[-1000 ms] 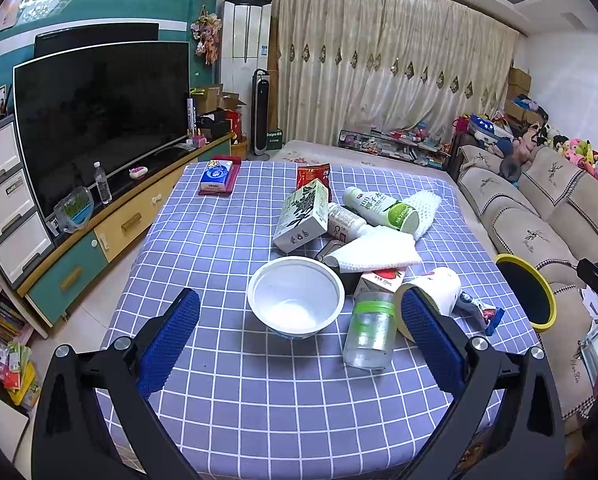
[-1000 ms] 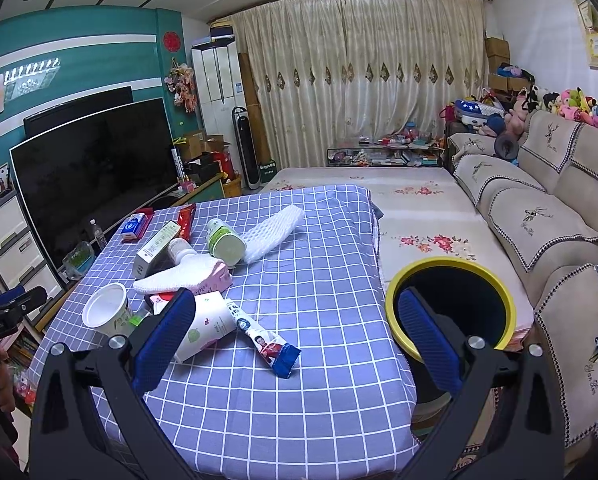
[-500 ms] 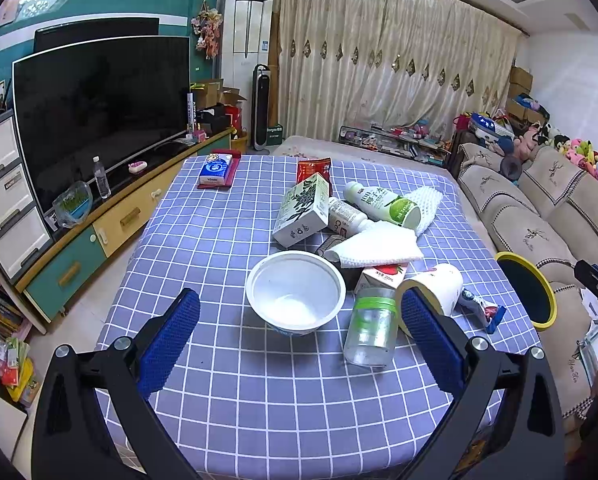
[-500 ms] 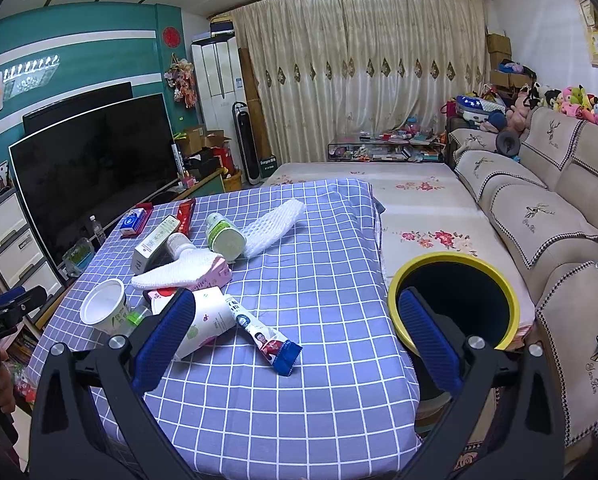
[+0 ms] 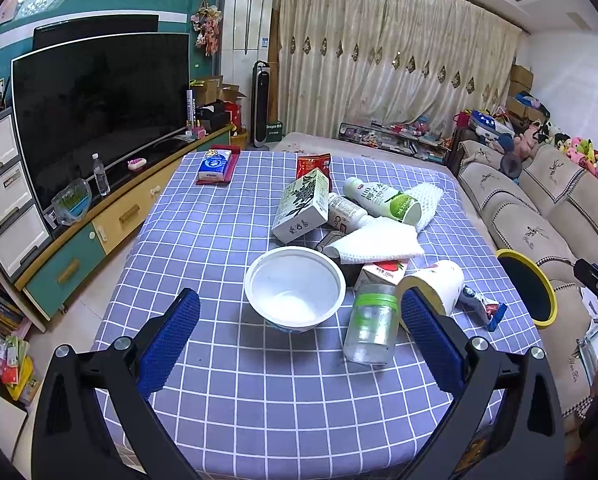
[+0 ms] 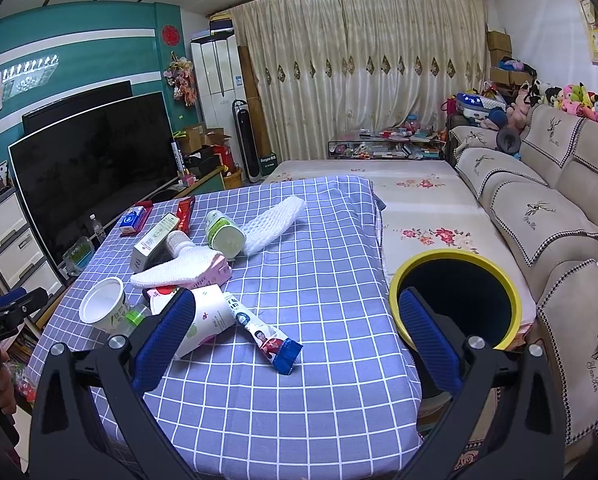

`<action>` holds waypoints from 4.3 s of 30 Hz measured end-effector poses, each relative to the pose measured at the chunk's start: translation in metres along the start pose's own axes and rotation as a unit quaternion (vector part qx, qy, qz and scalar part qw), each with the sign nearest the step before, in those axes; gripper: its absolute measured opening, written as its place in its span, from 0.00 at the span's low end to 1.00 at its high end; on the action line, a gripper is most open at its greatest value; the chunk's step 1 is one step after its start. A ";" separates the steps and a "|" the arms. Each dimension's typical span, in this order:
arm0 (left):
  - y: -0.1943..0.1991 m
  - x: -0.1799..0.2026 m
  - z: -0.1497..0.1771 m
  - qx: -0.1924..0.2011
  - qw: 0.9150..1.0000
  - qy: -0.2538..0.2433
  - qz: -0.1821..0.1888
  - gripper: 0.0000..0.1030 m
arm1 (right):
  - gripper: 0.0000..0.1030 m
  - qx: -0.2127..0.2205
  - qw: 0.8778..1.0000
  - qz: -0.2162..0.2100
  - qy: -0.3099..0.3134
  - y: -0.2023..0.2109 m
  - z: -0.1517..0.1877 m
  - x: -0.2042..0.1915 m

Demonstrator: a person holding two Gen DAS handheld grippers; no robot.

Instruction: Collect trash

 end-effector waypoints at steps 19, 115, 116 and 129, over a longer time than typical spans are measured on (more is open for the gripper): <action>-0.002 -0.003 0.001 -0.004 1.000 0.002 -0.002 0.96 | 0.94 -0.005 1.000 -0.003 -0.002 -0.003 0.003 0.004; -0.107 0.033 -0.006 -0.076 0.997 -0.023 -0.002 0.96 | 0.22 -0.335 0.931 0.131 -0.064 -0.278 0.056 0.240; -0.108 0.032 -0.005 -0.080 0.997 -0.023 -0.002 0.96 | 0.22 -0.332 0.932 0.130 -0.063 -0.273 0.054 0.237; -0.109 0.073 0.009 -0.114 0.987 -0.082 0.079 0.89 | 0.31 -0.269 0.958 0.093 -0.040 -0.218 0.027 0.190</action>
Point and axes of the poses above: each gripper's, at about its wrist camera, not at the fingertips, and y roughly against the way its jaws point, x to its right, z to its underside, the point moved 2 cm from there along -y, roughly the way its jaws point, and after that the axes turned 6 degrees about y, right-handed, at the moved point
